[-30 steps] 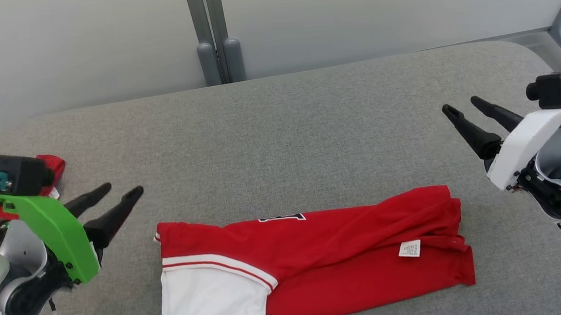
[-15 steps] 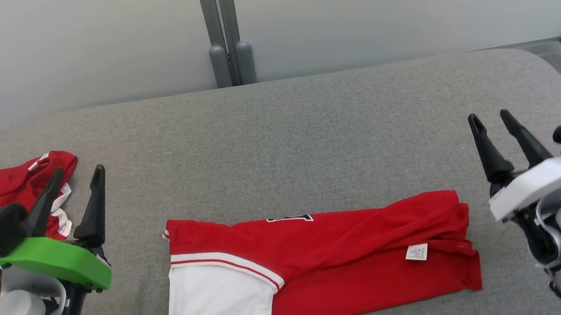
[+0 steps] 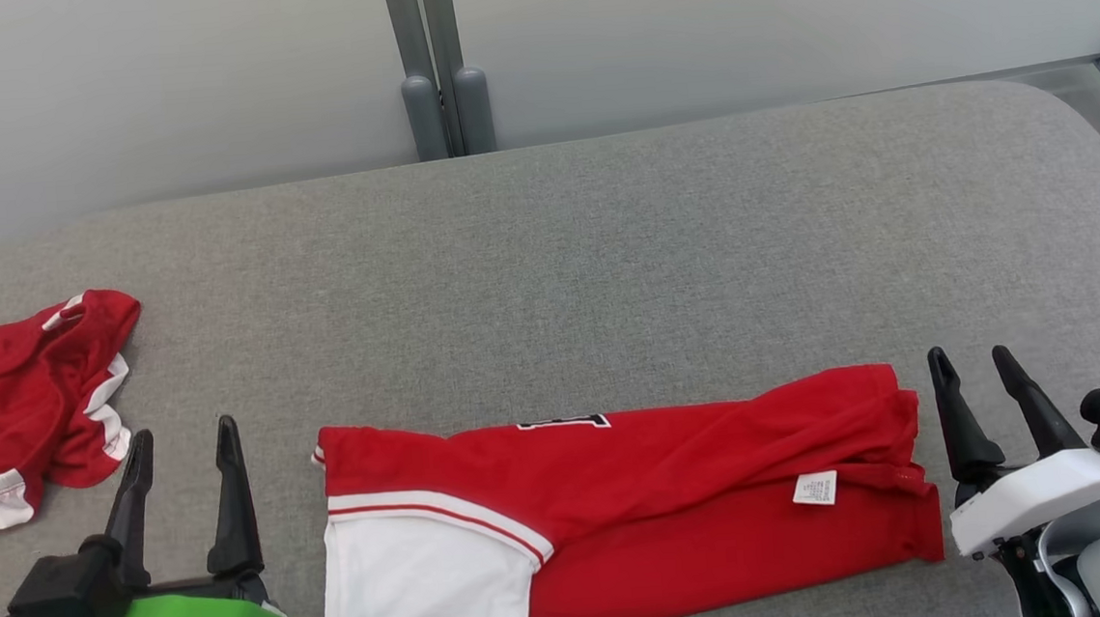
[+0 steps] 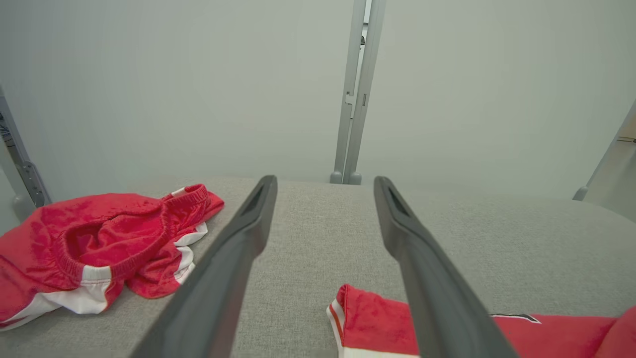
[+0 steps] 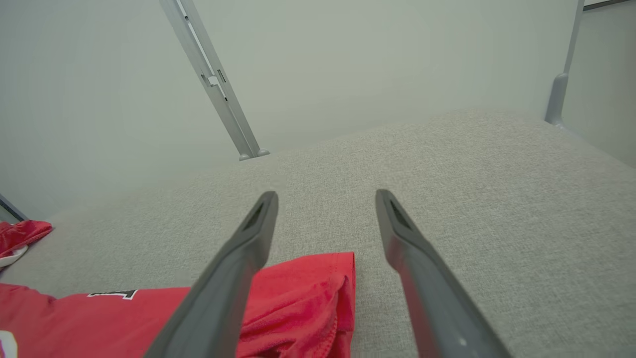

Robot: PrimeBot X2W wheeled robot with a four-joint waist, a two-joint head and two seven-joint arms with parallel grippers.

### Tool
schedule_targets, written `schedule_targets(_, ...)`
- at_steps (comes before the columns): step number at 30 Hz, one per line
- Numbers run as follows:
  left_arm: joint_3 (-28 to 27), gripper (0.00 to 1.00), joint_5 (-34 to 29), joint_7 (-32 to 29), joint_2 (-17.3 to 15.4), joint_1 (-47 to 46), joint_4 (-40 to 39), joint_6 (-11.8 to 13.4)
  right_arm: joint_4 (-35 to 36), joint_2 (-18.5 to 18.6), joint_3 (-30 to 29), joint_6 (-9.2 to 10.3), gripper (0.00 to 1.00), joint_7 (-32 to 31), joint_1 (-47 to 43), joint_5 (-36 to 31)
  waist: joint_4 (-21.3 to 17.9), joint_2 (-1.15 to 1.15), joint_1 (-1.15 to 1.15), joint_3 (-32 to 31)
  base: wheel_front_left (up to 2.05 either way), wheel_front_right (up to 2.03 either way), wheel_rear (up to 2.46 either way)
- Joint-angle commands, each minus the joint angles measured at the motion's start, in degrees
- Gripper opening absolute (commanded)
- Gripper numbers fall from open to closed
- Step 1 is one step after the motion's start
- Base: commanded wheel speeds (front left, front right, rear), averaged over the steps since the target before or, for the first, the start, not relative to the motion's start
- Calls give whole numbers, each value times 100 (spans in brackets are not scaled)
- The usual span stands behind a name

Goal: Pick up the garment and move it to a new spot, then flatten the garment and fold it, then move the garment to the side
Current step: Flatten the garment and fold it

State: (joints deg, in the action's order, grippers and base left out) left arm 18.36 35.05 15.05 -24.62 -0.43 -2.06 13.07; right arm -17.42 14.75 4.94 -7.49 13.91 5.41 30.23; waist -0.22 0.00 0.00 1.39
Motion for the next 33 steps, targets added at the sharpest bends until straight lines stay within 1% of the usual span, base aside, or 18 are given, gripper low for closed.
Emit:
schedule_targets(1, -110, 100, -158, 15, 99, 95, 35, -112, 43, -66, -21, 0, 100, -61, -27, -75, -24, 0, 0, 35, 0, 0, 0)
schedule_targets(2, -165, 100, -219, 15, 203, 114, 77, -225, 55, -86, -48, 0, 100, -119, -7, -113, -26, 0, 0, 47, 0, 0, 0)
schedule_targets(5, -293, 100, -376, 15, 361, 119, 190, -439, 7, -165, -105, 0, 100, -348, 61, -181, -20, 0, 0, 71, 0, 0, 0)
schedule_targets(8, -410, 100, -536, 15, 517, 65, 294, -616, -203, -280, -171, 0, 100, -777, 191, -237, -6, 0, 0, 107, 0, 0, 0)
schedule_targets(11, -476, 100, -624, 15, 638, -8, 379, -758, -591, -429, -266, 0, 100, -1321, 361, -242, 22, 0, 0, 138, 0, 0, 0)
schedule_targets(14, -484, 100, -730, 15, 752, -59, 503, -896, -1117, -603, -525, 0, 100, -1916, 563, -283, 87, 0, 0, 147, 0, 0, 0)
schedule_targets(16, -519, 100, -786, 16, 802, -79, 554, -962, -1407, -766, -744, -1, 100, -2261, 654, -244, 126, 0, 0, 148, 0, 0, 0)
schedule_targets(20, -590, 100, -874, 16, 879, -77, 644, -1058, -1765, -930, -1026, 0, 100, -2777, 775, -202, 203, 0, 0, 162, 0, 0, 0)
schedule_targets(26, -677, 100, -914, 16, 961, -117, 732, -1171, -1986, -1113, -1125, 0, 100, -3156, 872, 1, 252, 0, 0, 242, 0, 0, 0)
schedule_targets(27, -686, 100, -932, 16, 975, -132, 750, -1187, -2043, -1139, -1140, 0, 49, -3257, 912, 60, 253, 0, 0, 258, 0, 0, 0)
schedule_targets(28, -681, 100, -936, 16, 981, -138, 777, -1206, -2081, -1157, -1125, 0, 36, -3327, 938, 58, 253, 0, 0, 269, 0, 0, 0)
schedule_targets(29, -681, 100, -946, 16, 989, -152, 800, -1211, -2115, -1176, -1122, 0, 0, -3391, 981, 70, 253, 0, 0, 281, 0, 0, 0)
schedule_targets(33, -694, 100, -988, 16, 1028, -184, 877, -1254, -2054, -1167, -1070, 0, 0, -3626, 1172, 127, 236, 0, 0, 295, 0, 0, 0)
